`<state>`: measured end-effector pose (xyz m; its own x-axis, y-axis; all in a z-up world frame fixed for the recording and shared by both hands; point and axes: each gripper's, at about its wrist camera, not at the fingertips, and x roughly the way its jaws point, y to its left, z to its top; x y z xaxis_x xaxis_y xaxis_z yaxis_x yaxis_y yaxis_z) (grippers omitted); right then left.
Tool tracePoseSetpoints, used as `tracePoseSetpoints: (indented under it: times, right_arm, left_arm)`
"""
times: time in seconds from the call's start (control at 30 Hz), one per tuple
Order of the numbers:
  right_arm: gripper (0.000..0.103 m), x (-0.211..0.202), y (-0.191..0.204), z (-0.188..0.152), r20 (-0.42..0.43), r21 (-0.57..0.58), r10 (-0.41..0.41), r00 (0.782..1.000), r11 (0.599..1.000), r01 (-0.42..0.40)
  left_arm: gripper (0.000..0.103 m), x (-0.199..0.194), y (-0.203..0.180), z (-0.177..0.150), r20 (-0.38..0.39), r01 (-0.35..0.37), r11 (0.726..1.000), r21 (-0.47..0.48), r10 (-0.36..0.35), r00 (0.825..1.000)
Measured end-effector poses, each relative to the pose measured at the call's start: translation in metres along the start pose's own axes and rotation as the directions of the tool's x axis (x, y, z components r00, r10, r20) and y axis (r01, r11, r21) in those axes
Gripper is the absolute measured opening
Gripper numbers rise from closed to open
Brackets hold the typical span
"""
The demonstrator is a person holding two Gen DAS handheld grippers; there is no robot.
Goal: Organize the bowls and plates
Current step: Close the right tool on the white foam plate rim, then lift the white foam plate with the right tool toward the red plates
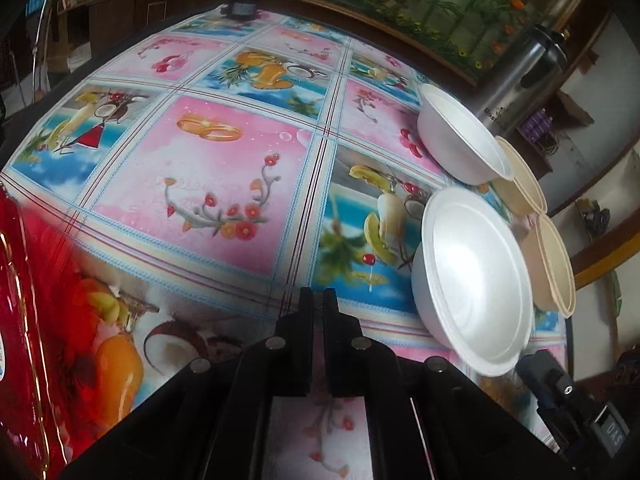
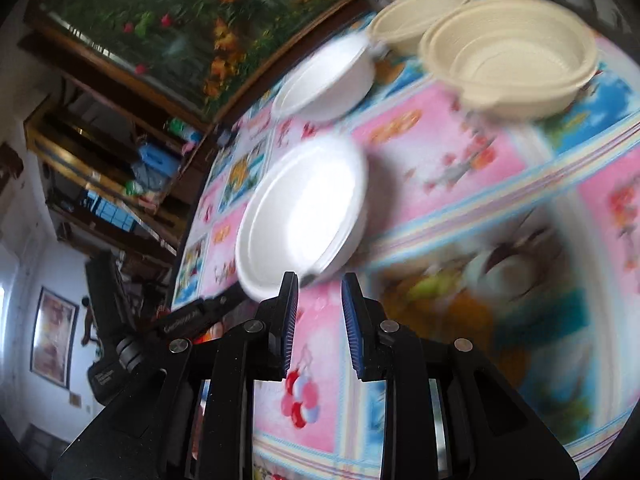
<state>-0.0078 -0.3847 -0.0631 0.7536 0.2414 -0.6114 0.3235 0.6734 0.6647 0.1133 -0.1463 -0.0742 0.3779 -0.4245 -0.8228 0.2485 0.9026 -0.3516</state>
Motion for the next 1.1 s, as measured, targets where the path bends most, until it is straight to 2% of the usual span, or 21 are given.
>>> tracePoseSetpoints:
  times: [0.03, 0.07, 0.17, 0.2, 0.23, 0.37, 0.47, 0.6, 0.97, 1.1]
  right_arm:
    - [0.026, -0.005, -0.002, 0.006, 0.016, 0.003, 0.002, 1.000, 1.000, -0.002]
    - [0.027, -0.008, -0.003, 0.012, 0.024, 0.002, 0.005, 1.000, 1.000, -0.005]
    - [0.028, -0.010, -0.003, 0.028, 0.041, 0.000, -0.001, 0.999, 1.000, 0.001]
    - [0.033, -0.009, -0.004, 0.031, 0.037, -0.002, -0.008, 0.999, 1.000, 0.008]
    - [0.037, -0.005, -0.004, 0.035, 0.026, 0.001, -0.013, 1.000, 1.000, 0.013]
    - [0.037, 0.010, -0.006, 0.041, 0.012, 0.014, -0.031, 0.999, 0.999, 0.030]
    - [0.037, 0.019, -0.010, 0.049, 0.001, 0.045, -0.043, 0.999, 0.998, 0.043]
    - [0.037, 0.020, -0.027, 0.051, -0.003, 0.097, -0.041, 0.999, 0.994, 0.041]
    - [0.036, 0.028, -0.031, 0.056, 0.033, 0.079, -0.040, 0.999, 0.996, 0.037]
    - [0.036, 0.035, -0.035, 0.058, 0.011, 0.107, -0.018, 1.000, 0.994, 0.016]
  left_arm:
    - [0.005, 0.001, -0.002, 0.004, -0.009, 0.009, 1.000, -0.005, -0.009, 1.000]
    - [0.013, 0.004, -0.005, 0.008, -0.021, 0.013, 1.000, -0.001, -0.013, 1.000]
    - [0.044, 0.007, -0.017, 0.014, -0.028, 0.020, 1.000, 0.012, -0.019, 0.999]
    - [0.051, 0.008, -0.020, 0.016, -0.028, 0.018, 1.000, 0.015, -0.018, 0.999]
    - [0.052, 0.008, -0.022, 0.018, -0.027, 0.023, 1.000, 0.014, -0.023, 0.999]
    - [0.053, 0.014, -0.028, 0.024, -0.055, 0.039, 0.999, 0.012, -0.038, 0.998]
    - [0.053, 0.015, -0.021, 0.027, -0.078, 0.059, 0.998, -0.022, -0.060, 0.995]
    - [0.060, 0.010, -0.013, 0.035, -0.069, 0.076, 0.994, -0.081, -0.081, 0.994]
    - [0.060, 0.030, -0.044, 0.036, -0.100, 0.001, 1.000, -0.021, -0.003, 0.995]
    - [0.060, 0.028, -0.039, 0.039, -0.126, 0.028, 0.998, -0.061, -0.036, 0.991]
